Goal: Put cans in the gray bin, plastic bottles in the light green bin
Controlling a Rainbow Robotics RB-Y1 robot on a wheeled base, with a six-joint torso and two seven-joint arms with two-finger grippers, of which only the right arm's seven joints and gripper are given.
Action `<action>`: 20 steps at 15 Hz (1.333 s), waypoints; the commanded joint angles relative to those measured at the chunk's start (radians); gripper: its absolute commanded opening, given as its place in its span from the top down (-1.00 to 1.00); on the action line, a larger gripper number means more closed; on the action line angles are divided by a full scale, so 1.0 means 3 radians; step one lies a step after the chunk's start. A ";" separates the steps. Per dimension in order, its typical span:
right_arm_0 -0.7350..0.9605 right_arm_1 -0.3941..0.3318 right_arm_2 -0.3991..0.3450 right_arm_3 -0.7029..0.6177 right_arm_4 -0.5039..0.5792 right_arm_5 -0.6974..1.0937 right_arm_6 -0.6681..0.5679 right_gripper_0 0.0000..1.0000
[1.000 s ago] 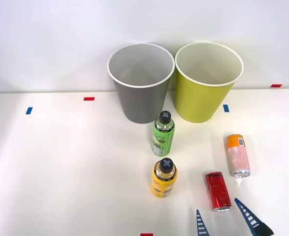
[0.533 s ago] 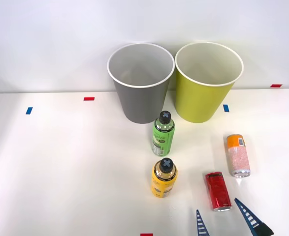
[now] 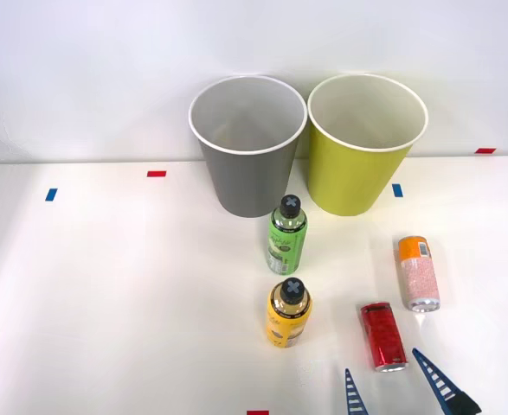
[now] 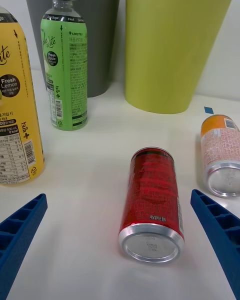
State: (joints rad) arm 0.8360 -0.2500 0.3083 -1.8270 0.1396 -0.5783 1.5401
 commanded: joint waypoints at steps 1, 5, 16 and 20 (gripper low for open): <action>0.0000 0.0000 0.0000 0.0000 0.0000 0.0000 0.0000 -1.00; 0.0010 -0.0005 -0.0005 0.0123 0.0000 0.0056 0.0000 -1.00; -0.0123 -0.0655 0.0230 -0.0302 -0.0966 -0.0184 0.0235 -1.00; -0.0337 -0.1048 0.0133 -0.0578 -0.1375 0.0322 0.0337 -1.00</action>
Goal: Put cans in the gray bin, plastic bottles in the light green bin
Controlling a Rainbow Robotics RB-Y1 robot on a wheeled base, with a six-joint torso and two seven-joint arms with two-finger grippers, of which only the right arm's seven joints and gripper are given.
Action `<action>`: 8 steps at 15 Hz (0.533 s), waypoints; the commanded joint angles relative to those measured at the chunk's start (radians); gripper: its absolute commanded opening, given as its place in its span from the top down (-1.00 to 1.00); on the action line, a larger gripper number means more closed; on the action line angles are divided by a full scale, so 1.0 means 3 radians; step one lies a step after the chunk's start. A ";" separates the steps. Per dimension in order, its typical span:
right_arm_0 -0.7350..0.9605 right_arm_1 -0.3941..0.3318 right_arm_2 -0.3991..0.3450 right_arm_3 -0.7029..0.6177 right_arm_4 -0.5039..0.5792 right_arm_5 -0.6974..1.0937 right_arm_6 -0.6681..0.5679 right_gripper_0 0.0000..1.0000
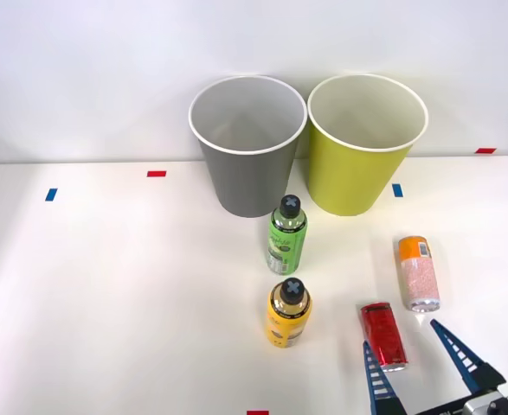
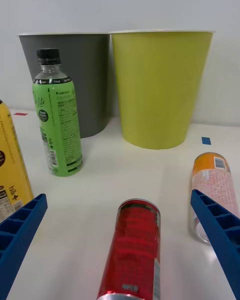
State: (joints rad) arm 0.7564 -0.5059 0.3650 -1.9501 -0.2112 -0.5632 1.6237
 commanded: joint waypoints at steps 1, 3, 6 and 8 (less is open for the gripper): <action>-0.0062 -0.0282 -0.0107 -0.0346 -0.0329 0.0522 0.0095 -1.00; -0.0031 -0.0344 -0.0189 -0.0638 -0.0534 0.0967 0.0125 -1.00; 0.0000 -0.0369 -0.0306 -0.0924 -0.0789 0.1468 0.0136 -1.00; -0.0093 -0.0364 -0.0409 -0.1021 -0.0779 0.1816 0.0136 -1.00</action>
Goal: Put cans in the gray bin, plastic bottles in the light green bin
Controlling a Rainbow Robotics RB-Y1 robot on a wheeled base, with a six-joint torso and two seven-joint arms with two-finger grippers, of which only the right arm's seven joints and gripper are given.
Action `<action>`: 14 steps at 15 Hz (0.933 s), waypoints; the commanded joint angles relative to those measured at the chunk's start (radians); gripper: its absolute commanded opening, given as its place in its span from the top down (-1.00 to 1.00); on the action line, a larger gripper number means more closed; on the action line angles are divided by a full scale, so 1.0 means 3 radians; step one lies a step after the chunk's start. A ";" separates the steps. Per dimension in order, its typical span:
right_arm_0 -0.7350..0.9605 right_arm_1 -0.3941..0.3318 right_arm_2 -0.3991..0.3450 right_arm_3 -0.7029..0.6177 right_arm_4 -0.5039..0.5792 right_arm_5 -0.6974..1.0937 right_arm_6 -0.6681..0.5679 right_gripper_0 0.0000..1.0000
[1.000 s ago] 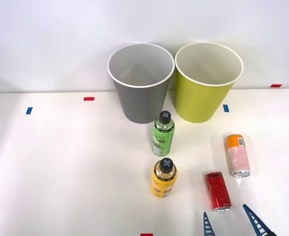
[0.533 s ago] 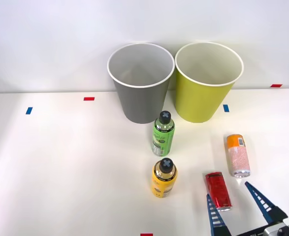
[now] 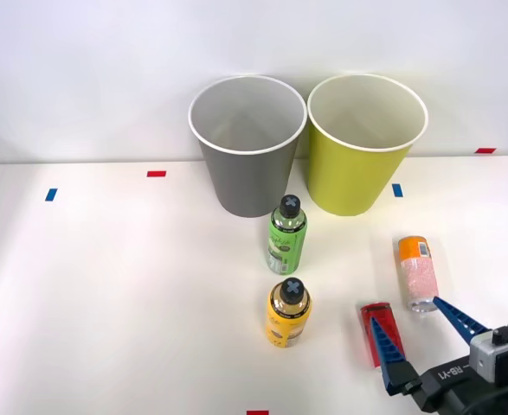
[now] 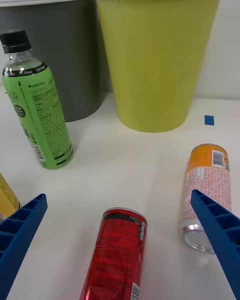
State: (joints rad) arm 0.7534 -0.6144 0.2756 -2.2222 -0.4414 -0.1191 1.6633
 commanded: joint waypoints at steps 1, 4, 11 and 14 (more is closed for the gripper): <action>-0.0129 -0.0002 -0.0152 -0.0170 -0.0012 0.0520 -0.0007 -1.00; -0.0190 -0.0033 -0.0274 -0.0452 0.0024 0.1184 -0.0063 -1.00; -0.0645 -0.0110 -0.0259 -0.0866 0.0878 0.2667 -0.0947 -1.00; -0.0839 -0.0248 0.0181 -0.1260 0.1824 0.3838 -0.1735 -1.00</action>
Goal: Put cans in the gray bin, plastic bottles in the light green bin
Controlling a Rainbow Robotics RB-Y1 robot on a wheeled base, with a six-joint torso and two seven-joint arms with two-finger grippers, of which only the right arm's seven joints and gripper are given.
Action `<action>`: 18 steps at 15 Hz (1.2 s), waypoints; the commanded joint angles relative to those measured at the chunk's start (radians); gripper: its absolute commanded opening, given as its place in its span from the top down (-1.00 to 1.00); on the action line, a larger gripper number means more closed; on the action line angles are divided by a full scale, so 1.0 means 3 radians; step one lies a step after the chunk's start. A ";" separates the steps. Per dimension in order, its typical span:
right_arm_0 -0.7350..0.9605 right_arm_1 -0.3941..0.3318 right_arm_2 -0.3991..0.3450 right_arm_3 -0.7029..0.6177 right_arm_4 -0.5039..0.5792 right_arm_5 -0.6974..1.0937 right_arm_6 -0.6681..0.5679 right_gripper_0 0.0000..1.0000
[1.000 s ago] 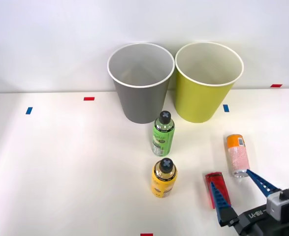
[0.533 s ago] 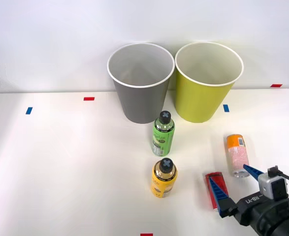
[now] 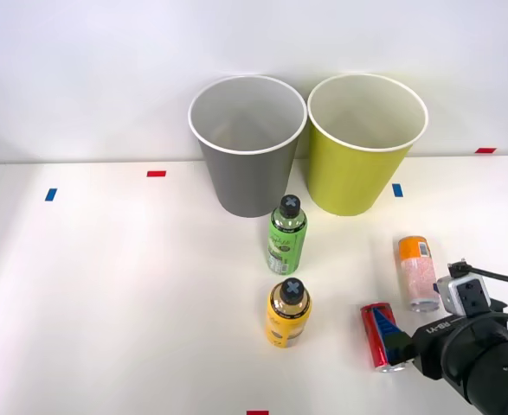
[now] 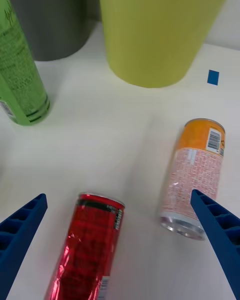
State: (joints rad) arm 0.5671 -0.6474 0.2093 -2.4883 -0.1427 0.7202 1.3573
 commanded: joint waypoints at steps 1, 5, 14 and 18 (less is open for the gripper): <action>-0.0290 -0.0184 0.0529 -0.0393 0.0905 0.1255 -0.0858 -1.00; -0.0571 -0.0276 0.0872 -0.0393 0.0992 0.1613 -0.1206 -1.00; -0.1236 -0.0751 0.1250 -0.0388 0.0552 0.2176 -0.1789 -1.00; -0.1364 -0.0792 0.1250 -0.0378 0.0266 0.2176 -0.2106 -1.00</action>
State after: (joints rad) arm 0.1655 -0.8849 0.5843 -2.6050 -0.0507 1.3732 0.7530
